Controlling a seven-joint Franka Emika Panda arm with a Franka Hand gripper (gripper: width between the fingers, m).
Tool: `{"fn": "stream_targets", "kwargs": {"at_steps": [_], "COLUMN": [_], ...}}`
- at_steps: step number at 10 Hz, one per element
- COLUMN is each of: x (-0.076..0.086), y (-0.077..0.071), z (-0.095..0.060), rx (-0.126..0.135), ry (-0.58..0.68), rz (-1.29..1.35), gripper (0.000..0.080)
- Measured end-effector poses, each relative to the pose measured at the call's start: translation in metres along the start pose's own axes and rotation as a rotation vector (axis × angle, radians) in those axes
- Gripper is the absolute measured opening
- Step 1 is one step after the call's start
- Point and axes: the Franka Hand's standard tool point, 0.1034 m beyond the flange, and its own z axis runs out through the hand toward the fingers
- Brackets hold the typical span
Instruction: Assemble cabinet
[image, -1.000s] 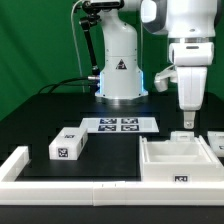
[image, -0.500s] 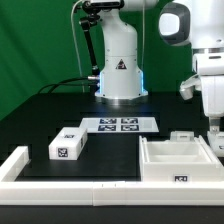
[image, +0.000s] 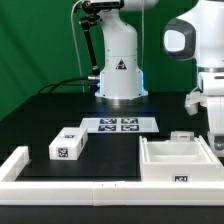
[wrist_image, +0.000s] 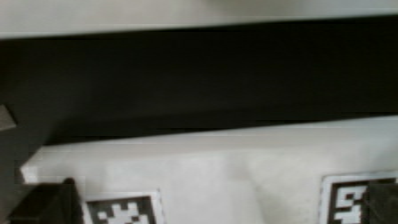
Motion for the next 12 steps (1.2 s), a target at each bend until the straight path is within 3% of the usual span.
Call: {"fn": "stream_targets", "kwargs": {"at_steps": [2,3,4,6,7,8,9,12], "x": [0.0049,0.0052,0.0053,0.0049,0.0049,0.0048,0.0048,0.0048], "y": [0.0051,0.0055,0.0058,0.0061,0.0061,0.0061,0.0061,0.0061], "z": [-0.0012,-0.0014,-0.0016,-0.0016,-0.0016,-0.0015,-0.0015,-0.0016], "rx": [-0.007,-0.008,-0.008,-0.008,-0.009,-0.008,-0.008,-0.009], "ry": [0.006,0.006,0.007,0.006,0.006,0.006,0.006,0.007], "rz": [-0.002,-0.002,-0.002,-0.001,-0.001,-0.001,-0.001,-0.001], "gripper": [0.0797,0.0665,0.0665,0.0388,0.0388,0.0206,0.0071,0.0067]}}
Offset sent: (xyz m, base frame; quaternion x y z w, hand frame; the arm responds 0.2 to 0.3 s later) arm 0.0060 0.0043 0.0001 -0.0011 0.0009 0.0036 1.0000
